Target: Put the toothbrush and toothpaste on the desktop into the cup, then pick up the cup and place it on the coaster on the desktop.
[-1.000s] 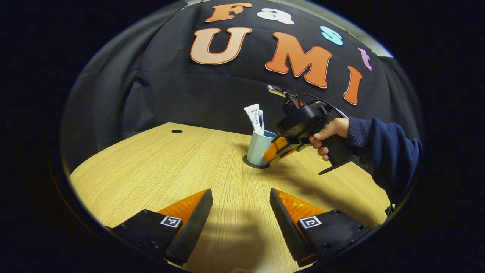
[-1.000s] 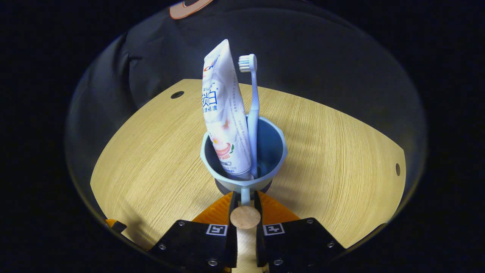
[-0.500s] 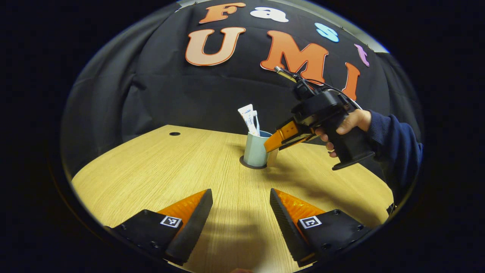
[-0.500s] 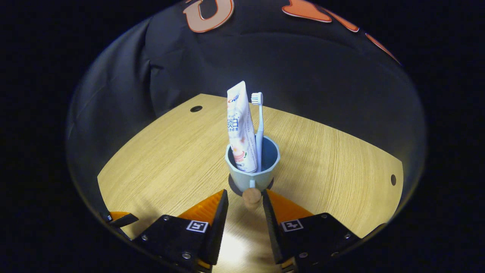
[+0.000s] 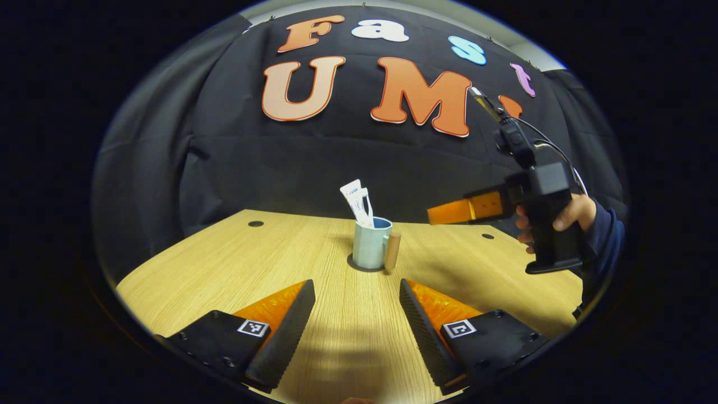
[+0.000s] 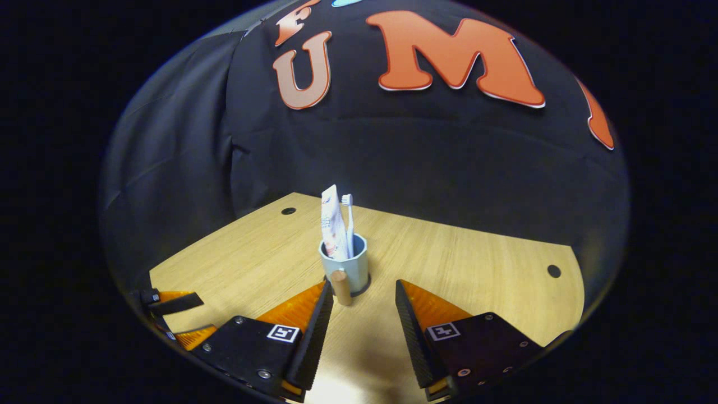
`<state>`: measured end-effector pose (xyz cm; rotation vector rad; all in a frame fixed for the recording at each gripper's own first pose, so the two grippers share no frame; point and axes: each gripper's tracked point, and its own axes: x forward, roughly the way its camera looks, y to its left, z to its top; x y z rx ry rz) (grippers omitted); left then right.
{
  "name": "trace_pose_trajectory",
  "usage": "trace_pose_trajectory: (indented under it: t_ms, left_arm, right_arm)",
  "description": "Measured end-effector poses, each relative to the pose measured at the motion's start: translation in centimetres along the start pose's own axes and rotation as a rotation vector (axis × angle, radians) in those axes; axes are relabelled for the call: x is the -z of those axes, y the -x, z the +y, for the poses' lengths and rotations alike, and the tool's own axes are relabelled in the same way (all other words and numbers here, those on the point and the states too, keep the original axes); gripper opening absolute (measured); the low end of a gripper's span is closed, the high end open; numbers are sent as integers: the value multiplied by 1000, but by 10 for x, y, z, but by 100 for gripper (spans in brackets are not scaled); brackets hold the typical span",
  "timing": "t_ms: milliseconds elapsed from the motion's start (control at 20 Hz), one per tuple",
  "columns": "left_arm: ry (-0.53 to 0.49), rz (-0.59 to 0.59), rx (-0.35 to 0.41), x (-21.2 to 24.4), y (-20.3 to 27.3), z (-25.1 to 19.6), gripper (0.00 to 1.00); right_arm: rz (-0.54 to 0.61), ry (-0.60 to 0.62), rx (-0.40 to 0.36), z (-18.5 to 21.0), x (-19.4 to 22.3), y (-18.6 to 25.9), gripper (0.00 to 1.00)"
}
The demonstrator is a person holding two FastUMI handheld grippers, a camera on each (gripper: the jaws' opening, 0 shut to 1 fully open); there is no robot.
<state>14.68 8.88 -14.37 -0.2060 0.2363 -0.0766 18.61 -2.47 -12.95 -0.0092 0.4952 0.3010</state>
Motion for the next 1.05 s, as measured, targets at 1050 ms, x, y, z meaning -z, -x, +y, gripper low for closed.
trace_pose_trajectory:
  t_ms: [1050]
  left_arm:
    - [-81, -251, 33, -51, -5, -23, 96]
  right_arm:
    - [-394, -47, 313, -109, 12, 158, 81]
